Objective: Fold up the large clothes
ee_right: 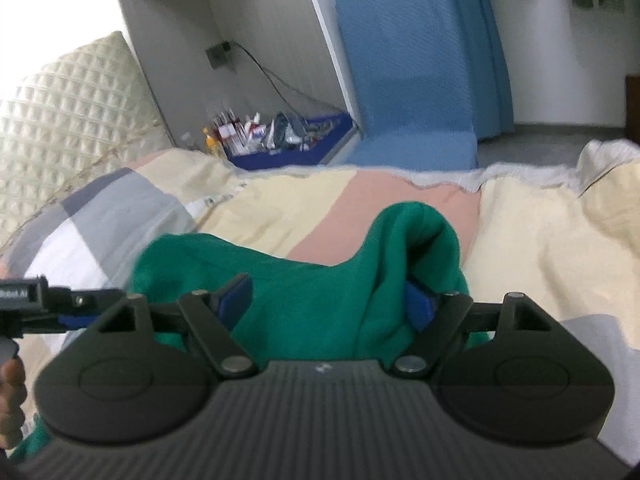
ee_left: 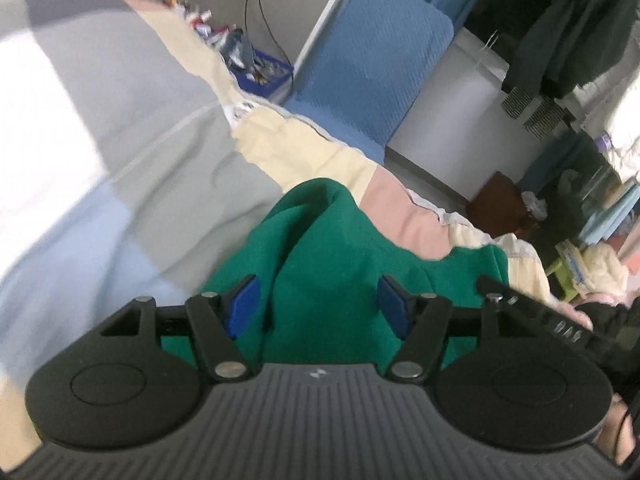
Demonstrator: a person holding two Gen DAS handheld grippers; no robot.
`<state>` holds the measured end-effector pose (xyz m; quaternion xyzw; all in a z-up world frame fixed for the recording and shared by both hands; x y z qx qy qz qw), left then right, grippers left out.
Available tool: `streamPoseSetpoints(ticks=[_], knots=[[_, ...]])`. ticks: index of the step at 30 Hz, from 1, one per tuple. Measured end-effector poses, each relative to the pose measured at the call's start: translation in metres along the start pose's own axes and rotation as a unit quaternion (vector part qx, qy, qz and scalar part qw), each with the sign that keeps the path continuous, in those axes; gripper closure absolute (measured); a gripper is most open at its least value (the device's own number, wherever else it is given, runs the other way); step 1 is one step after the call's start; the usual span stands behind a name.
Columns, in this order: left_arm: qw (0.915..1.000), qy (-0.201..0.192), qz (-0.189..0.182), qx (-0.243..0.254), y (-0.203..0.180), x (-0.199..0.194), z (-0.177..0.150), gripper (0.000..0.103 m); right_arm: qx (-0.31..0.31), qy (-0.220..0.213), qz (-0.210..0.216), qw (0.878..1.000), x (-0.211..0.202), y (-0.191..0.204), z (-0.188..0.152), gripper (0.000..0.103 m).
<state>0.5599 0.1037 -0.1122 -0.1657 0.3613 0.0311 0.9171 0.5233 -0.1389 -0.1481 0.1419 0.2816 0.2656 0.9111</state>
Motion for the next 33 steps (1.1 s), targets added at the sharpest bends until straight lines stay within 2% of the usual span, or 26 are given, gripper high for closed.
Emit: streamPoseSetpoints(ticks=[9,17,20,23,26,28,30,33], knots=[[0.9981,-0.058,0.004,0.022,-0.005,-0.149,-0.056,0.033,-0.026,-0.037,0.004,0.999,-0.122,0.076,-0.018,0.022],[0.9961,-0.078,0.009,0.039,-0.007,-0.259,-0.131,0.033,-0.022,-0.048,0.006,0.999,-0.24,0.133,-0.065,0.022],[0.9957,-0.077,0.014,0.049,-0.003,-0.276,-0.163,0.033,-0.024,-0.039,-0.01,0.999,-0.271,0.143,-0.089,0.022],[0.9942,-0.08,0.038,0.061,0.009,-0.28,-0.186,0.033,-0.022,-0.029,-0.021,0.999,-0.294,0.146,-0.114,0.022],[0.9955,-0.077,0.046,0.032,0.034,-0.276,-0.203,0.033,-0.01,-0.016,-0.029,0.999,-0.308,0.143,-0.141,0.022],[0.9964,-0.063,0.056,0.007,0.053,-0.272,-0.217,0.033,0.014,-0.002,-0.025,1.0,-0.309,0.14,-0.158,0.022],[0.997,-0.044,0.063,0.007,0.065,-0.266,-0.223,0.033,0.039,0.017,-0.022,0.999,-0.306,0.137,-0.176,0.022],[0.9974,-0.015,0.07,0.002,0.08,-0.257,-0.222,0.033,0.036,0.045,-0.024,0.998,-0.297,0.143,-0.189,0.018]])
Point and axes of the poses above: each gripper's, at about its wrist camera, not at the fingertips, and x roughly the way its jaws point, y to its left, z to its top, the point moved 5 cm from there along x, roughly the way its jaws point, and after that the axes turned 11 degrees about z, right-handed, at the moved point
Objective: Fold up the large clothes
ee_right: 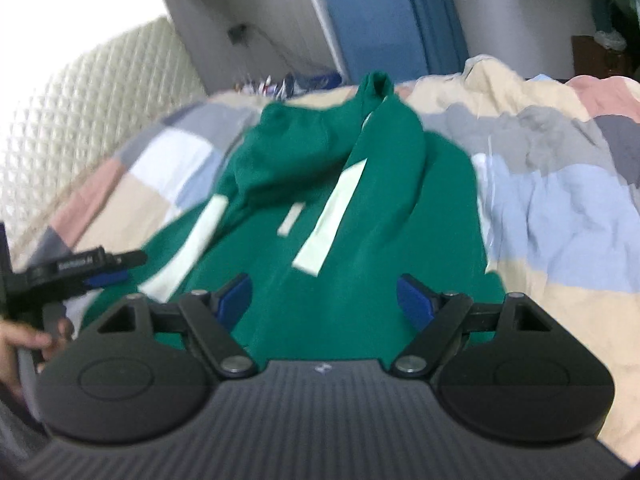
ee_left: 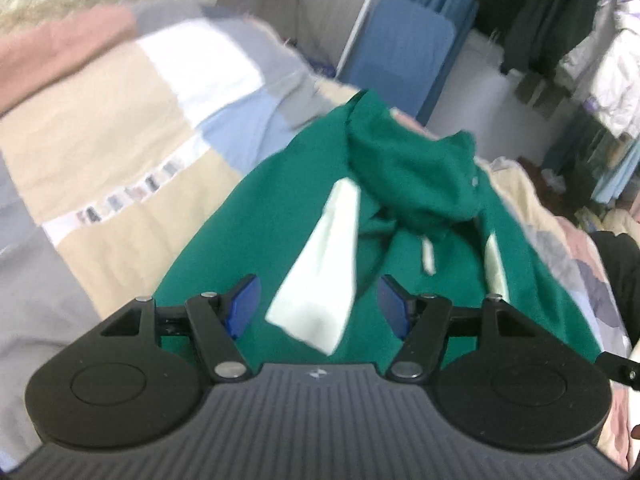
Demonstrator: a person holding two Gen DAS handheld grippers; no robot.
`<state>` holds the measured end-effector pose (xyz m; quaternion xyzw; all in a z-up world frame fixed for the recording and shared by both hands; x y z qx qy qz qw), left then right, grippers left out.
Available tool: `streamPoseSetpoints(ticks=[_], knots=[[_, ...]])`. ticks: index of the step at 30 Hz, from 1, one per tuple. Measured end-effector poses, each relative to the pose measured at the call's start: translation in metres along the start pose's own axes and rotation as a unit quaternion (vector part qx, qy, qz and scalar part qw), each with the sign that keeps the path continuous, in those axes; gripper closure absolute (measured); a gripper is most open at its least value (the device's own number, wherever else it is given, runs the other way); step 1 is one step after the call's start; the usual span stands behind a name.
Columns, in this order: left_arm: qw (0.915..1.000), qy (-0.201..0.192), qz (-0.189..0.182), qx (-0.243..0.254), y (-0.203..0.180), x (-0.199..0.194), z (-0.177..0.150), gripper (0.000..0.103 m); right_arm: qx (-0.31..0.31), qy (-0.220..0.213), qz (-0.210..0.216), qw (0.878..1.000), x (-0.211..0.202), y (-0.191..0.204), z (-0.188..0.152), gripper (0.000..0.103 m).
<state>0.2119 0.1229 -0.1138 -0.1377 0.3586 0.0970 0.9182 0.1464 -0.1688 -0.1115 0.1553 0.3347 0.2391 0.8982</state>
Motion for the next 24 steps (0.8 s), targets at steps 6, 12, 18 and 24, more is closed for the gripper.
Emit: streamPoseSetpoints(ticks=[6,12,18,24], knots=[[0.9996,0.008,0.025,0.01,0.009,0.014,-0.002,0.033,-0.034,0.034,0.018,0.999,0.028,0.019,-0.012,0.018],[0.9986,0.012,0.051,0.007,0.013,0.017,-0.006,0.033,-0.096,0.092,0.0,0.991,0.061,0.033,-0.04,0.017],[0.9959,0.004,0.089,-0.015,0.027,0.01,-0.009,0.033,-0.184,0.132,-0.052,0.973,0.079,0.04,-0.063,0.024],[0.9943,0.027,0.095,-0.039,0.036,0.018,-0.016,0.033,-0.143,0.115,-0.051,0.982,0.06,0.026,-0.048,0.079]])
Point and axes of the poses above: each gripper's, at about its wrist camera, not at the fingertips, and x roughly the way its jaws point, y to its left, z to its top, the point moved 5 cm from there along x, roughly the way its jaws point, and after that the axes turned 11 degrees about z, right-handed, at the moved point
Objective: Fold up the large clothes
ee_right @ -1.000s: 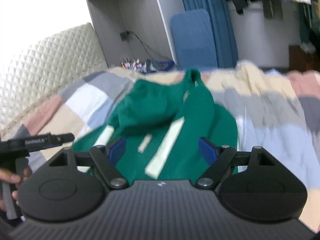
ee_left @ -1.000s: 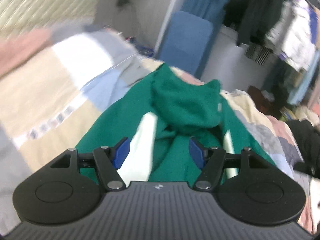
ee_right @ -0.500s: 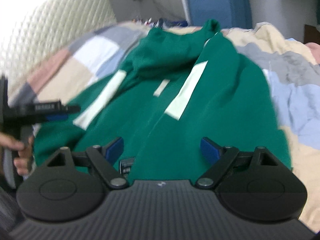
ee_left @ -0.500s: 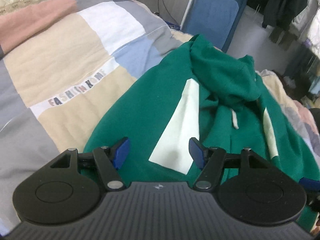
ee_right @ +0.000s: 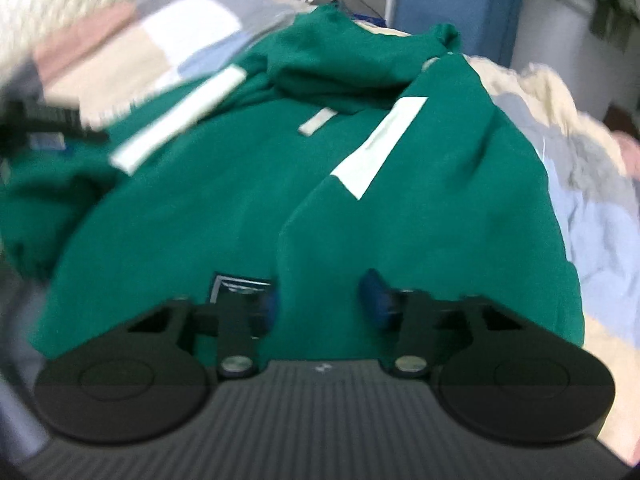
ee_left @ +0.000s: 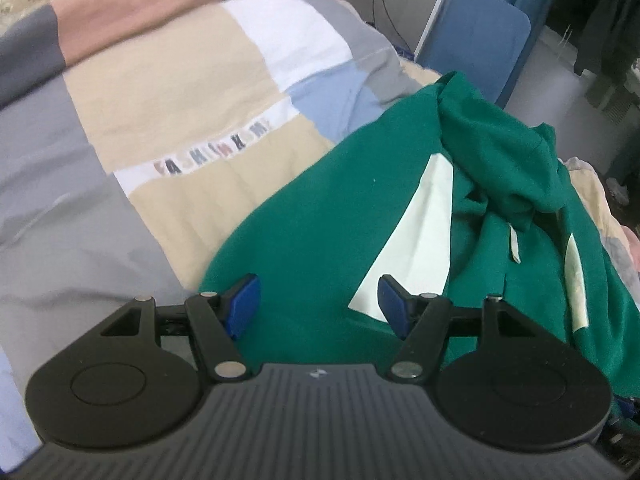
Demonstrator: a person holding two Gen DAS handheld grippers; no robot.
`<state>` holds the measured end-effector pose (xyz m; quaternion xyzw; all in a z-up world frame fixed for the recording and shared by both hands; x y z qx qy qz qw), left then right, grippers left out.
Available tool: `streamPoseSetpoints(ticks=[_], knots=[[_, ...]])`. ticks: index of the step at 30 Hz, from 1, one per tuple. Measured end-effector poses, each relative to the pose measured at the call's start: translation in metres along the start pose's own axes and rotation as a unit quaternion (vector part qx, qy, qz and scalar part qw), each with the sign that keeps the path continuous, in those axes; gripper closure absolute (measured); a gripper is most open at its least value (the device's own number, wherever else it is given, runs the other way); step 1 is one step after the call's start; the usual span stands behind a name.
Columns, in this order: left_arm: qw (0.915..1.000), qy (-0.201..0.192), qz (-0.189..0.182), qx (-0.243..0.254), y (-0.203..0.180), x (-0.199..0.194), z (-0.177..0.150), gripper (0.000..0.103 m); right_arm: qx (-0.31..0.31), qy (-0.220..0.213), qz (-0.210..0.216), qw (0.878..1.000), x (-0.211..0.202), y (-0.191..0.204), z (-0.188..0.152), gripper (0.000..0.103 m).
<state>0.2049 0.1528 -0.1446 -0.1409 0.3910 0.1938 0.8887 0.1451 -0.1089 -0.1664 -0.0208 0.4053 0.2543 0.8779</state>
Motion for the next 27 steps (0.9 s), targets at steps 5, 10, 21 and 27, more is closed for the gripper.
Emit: streamPoseSetpoints(ticks=[5,10,21,27], knots=[[0.9993,0.019,-0.005,-0.032,0.01,0.008,0.0,0.056,0.017,-0.042,-0.027,0.999,-0.032,-0.012,0.009,0.094],[0.999,0.033,0.021,-0.023,0.019,0.017,0.001,0.098,0.069,-0.089,-0.054,0.992,-0.07,-0.057,0.029,0.094],[0.9968,-0.032,0.072,0.011,0.054,-0.019,0.102,0.101,0.105,-0.16,-0.151,0.97,-0.16,-0.222,0.107,0.094],[0.9782,-0.086,0.185,0.04,0.076,-0.007,0.198,0.101,0.115,-0.198,-0.207,0.951,-0.183,-0.313,0.154,0.094]])
Point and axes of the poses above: each gripper's, at about its wrist camera, not at the fingertips, and x roughly the way its jaws point, y to its left, z to its top, the point moved 5 cm from there along x, roughly the way its jaws point, and after that the axes turned 11 degrees about z, right-handed, at the moved point
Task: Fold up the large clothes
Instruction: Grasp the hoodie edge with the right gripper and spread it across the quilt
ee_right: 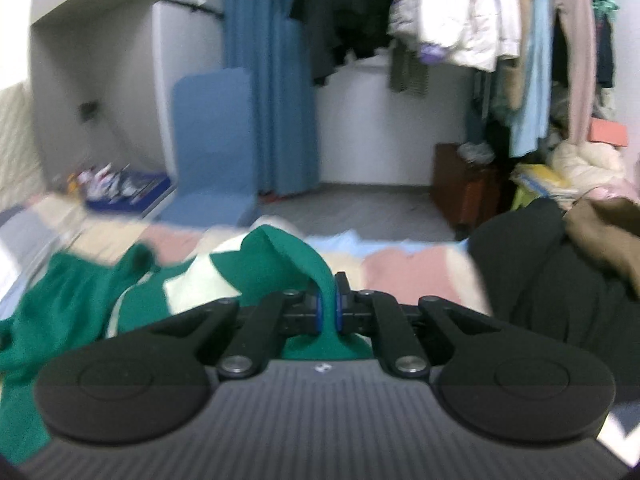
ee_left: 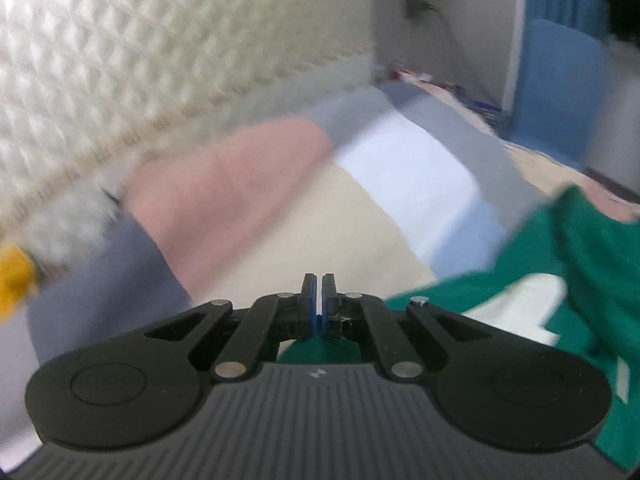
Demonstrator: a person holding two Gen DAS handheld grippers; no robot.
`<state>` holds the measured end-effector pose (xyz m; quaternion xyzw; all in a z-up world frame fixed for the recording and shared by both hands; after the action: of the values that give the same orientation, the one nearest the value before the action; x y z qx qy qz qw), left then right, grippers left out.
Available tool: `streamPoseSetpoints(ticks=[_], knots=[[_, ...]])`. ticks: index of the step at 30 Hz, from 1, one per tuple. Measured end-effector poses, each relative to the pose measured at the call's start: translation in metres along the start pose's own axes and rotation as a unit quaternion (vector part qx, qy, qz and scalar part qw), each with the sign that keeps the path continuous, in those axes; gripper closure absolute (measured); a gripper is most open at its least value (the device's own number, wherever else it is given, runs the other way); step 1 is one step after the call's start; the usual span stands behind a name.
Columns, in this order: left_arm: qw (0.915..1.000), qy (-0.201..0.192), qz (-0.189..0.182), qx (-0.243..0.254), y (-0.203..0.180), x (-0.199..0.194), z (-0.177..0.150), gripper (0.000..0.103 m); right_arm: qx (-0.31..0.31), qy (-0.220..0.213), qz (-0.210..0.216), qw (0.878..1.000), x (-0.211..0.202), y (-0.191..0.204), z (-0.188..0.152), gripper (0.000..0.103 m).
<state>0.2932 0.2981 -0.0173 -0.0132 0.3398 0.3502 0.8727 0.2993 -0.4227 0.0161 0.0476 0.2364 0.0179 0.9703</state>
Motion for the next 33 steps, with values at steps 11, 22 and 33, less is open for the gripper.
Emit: streamPoseSetpoints(ticks=[11,22,33], knots=[[0.9896,0.019,0.128,0.062,-0.039,0.133,0.012,0.1,0.001,0.043,-0.129,0.991,0.158,-0.101,-0.032,0.094],[0.9914,0.024,0.117,0.053,-0.037,0.152,-0.009,0.099,0.101,0.09,-0.106,0.985,0.209,-0.129,-0.096,0.091],[0.9995,0.016,-0.002,0.029,-0.045,0.045,-0.044,0.04,0.152,0.046,-0.023,0.987,0.1,-0.072,-0.034,0.044]])
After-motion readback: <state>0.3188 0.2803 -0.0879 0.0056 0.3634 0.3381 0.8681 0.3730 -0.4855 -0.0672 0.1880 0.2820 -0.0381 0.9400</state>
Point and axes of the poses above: each gripper's, at about its wrist camera, not at the fingertips, and x roughly the way its jaws point, y to its left, z to its top, the point moved 5 cm from there along x, roughly the way its jaws point, and after that the axes turned 11 degrees about z, right-handed, at the moved point
